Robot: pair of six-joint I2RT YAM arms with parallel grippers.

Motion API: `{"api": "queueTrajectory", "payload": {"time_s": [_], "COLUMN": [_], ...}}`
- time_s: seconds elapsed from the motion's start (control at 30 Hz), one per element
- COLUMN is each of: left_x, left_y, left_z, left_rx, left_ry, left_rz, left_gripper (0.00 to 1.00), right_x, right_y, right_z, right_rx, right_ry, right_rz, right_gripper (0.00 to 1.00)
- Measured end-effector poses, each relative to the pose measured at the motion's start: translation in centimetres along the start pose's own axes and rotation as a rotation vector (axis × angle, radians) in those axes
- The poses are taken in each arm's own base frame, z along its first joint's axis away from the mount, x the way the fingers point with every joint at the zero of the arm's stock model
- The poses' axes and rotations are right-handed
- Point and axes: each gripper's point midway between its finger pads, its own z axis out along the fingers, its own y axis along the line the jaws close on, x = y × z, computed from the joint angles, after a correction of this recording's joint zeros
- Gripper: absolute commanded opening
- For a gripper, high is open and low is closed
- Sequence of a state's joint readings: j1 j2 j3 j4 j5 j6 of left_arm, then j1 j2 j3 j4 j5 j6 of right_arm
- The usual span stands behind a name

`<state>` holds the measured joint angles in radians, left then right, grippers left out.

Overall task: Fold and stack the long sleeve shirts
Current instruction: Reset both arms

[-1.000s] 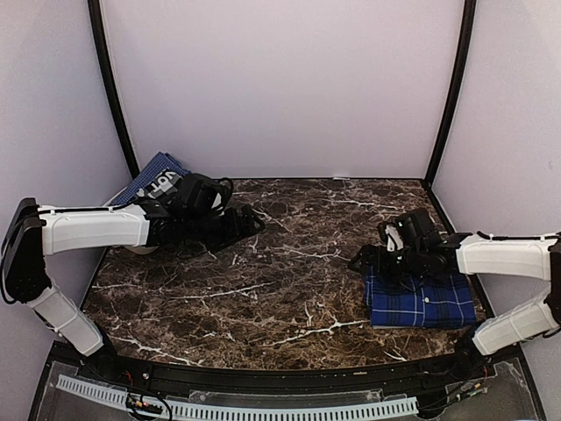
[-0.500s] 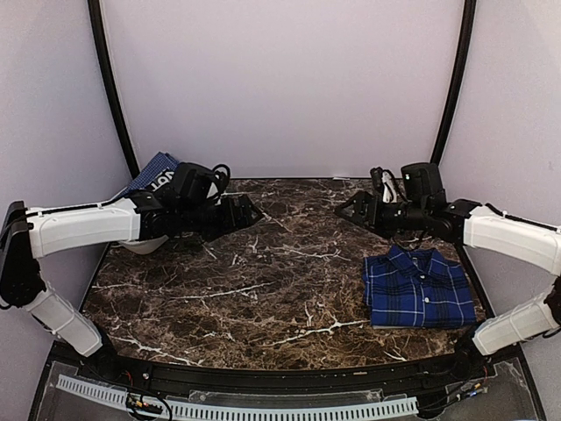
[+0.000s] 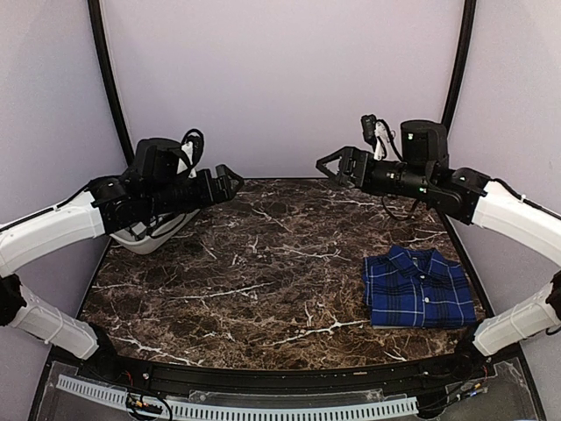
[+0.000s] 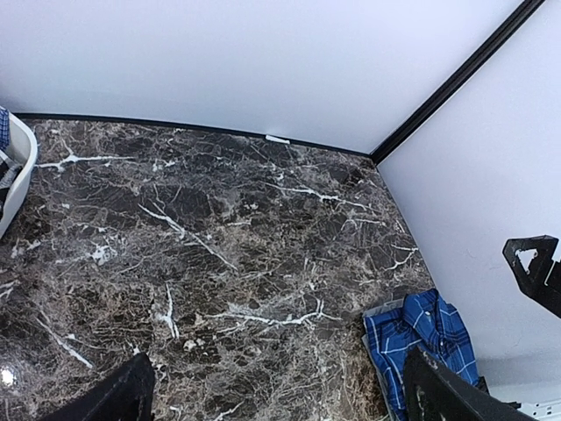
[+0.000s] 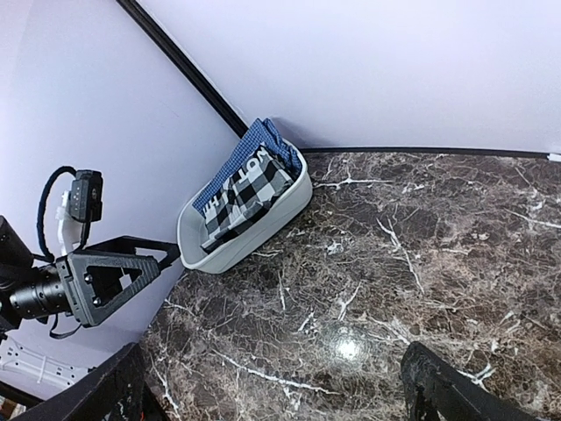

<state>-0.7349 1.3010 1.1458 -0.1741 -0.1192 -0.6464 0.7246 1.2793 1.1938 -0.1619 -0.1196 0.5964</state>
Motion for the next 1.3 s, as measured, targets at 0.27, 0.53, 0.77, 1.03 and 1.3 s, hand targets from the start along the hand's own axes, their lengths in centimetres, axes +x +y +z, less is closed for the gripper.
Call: {"api": "queueTrajectory", "payload": {"time_s": [0.27,0.53,0.77,1.03,1.3], "left_x": [-1.5,-1.4,-1.4,-1.0,-0.9], "left_y": [-0.5,-0.3,-0.3,0.0,0.2], "left_z": [-1.6,-1.5,-1.5,-1.4,-1.5], "left_rx": [0.017,0.012,0.01,0.005,0.002], "left_ry": [-0.054,-0.058,-0.063,-0.058,-0.061], "left_rz": [0.056,0.087,0.101,0.105,0.104], "left_gripper": [0.98,0.98,0.98,0.99,0.98], "right_x": [-1.1,-3.9,-4.1,-2.8,-2.3], "right_y": [0.8,-0.1,-1.3,-2.7,-3.0], "right_z": [-0.6,-3.9,-5.5,-5.6,-6.0], "right_rx": [0.087,0.186,0.249,0.297,0.3], "right_ry": [-0.072,-0.2,-0.237,-0.21,-0.207], "right_rz": [-0.068,-0.106,-0.111,-0.12,-0.122], "right_gripper": [0.99,0.99,0.99,0.99,0.99]}}
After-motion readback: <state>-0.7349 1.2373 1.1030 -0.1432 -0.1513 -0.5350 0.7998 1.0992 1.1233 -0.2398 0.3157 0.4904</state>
